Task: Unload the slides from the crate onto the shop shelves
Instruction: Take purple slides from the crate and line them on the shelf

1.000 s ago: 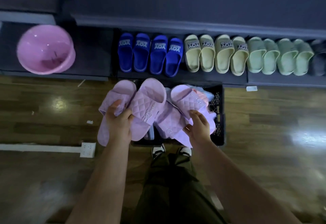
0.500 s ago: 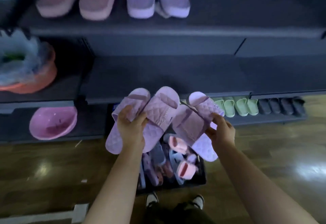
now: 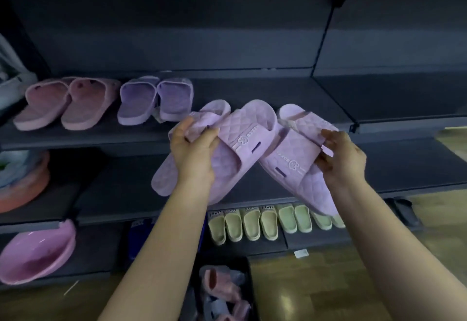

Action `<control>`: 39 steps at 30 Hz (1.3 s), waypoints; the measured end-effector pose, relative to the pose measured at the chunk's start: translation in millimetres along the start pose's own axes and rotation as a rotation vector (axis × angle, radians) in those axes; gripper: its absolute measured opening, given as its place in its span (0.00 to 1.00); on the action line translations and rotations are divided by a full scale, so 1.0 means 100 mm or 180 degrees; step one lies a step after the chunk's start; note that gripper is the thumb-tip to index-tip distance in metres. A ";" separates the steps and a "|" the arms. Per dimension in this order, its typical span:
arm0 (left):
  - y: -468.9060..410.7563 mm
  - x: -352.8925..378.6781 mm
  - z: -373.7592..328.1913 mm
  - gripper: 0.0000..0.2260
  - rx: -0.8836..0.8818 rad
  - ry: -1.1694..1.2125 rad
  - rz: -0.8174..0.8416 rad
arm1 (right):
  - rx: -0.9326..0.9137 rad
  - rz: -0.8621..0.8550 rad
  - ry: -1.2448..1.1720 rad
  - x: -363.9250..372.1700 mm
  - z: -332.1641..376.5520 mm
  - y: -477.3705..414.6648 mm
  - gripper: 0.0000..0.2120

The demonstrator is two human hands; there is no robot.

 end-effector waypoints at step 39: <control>-0.93 1.47 0.28 0.11 0.0386 -0.1179 0.0288 | -0.1084 0.1802 0.1918 1.32 0.28 -1.83 0.08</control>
Point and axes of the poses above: each hand's wrist, its own y-axis away from the middle knuckle, its own x-axis out of the palm, z = x × y, the point moved 9 cm from there along -y, towards the middle knuckle, and after that the axes turned 7 degrees about -y, right-handed, at the moved point
